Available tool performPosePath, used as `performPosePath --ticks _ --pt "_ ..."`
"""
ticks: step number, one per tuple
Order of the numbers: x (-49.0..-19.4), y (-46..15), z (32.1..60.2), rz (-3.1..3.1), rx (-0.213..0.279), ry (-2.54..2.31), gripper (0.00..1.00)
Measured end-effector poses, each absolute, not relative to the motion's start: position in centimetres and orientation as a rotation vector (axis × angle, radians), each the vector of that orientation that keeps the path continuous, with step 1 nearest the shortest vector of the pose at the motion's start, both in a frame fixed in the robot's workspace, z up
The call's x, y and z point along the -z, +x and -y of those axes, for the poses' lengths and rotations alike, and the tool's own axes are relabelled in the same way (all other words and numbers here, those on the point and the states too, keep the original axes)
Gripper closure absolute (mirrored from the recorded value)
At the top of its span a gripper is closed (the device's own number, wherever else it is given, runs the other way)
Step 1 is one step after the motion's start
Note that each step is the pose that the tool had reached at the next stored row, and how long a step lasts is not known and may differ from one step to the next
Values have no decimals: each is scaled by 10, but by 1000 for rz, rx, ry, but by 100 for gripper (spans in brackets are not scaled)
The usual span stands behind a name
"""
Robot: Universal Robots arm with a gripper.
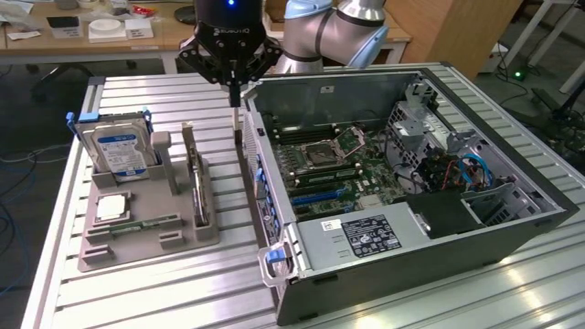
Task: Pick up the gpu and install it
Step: 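Reach for the gpu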
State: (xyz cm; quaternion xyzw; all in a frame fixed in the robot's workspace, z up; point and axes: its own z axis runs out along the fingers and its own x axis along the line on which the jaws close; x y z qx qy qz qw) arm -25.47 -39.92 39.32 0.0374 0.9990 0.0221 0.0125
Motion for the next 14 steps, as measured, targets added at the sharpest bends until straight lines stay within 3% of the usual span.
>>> performPosePath --ticks 14 --pt "-393 -274 399 -3114 -69 117 89"
